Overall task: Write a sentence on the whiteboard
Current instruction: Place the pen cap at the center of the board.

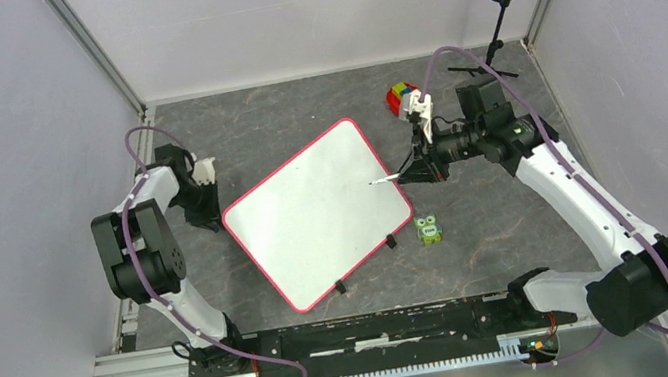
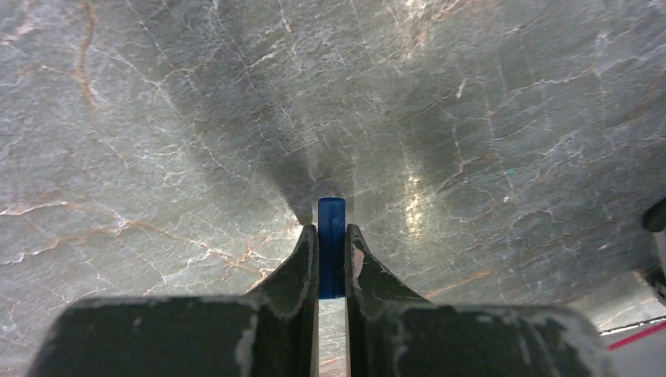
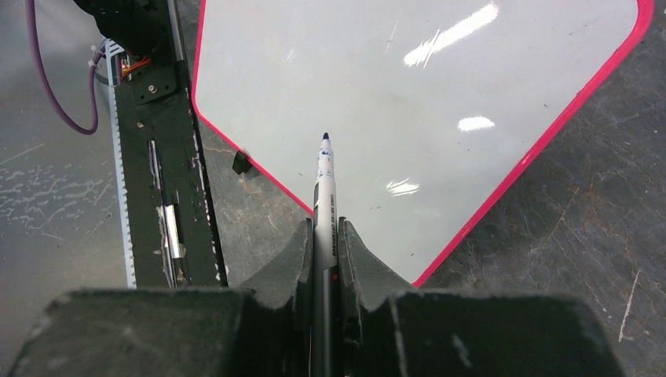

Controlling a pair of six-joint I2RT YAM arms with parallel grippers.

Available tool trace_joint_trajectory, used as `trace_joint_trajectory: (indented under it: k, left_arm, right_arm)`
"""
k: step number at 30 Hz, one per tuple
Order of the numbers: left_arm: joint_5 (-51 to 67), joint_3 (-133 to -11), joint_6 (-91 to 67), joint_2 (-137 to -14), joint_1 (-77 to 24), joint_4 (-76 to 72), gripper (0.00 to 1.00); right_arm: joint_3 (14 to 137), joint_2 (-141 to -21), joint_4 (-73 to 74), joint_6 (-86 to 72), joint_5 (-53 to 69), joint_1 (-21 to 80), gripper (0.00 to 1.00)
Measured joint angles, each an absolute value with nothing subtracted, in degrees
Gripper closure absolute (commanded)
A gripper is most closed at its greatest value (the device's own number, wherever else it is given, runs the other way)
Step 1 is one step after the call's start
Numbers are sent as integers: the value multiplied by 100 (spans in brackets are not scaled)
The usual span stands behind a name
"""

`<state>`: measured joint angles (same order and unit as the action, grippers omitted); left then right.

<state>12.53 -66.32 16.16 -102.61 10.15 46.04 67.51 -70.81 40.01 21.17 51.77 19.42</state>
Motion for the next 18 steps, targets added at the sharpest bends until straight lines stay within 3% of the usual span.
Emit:
trace_joint_trajectory:
  k: [8, 15, 18]
  left_arm:
    - [1238, -6615, 1944, -10407, 1015, 4591, 66]
    - [1319, -6611, 2130, -10407, 985, 4637, 60]
    - [1391, -6600, 2193, -10396, 987, 4646, 52]
  right_arm:
    - [7212, -7317, 4254, 2132, 4877, 1977, 100]
    - [7634, -7588, 4460, 2154, 4611, 1977, 100]
    - [7719, -7686, 4552, 2233, 4501, 1977, 100]
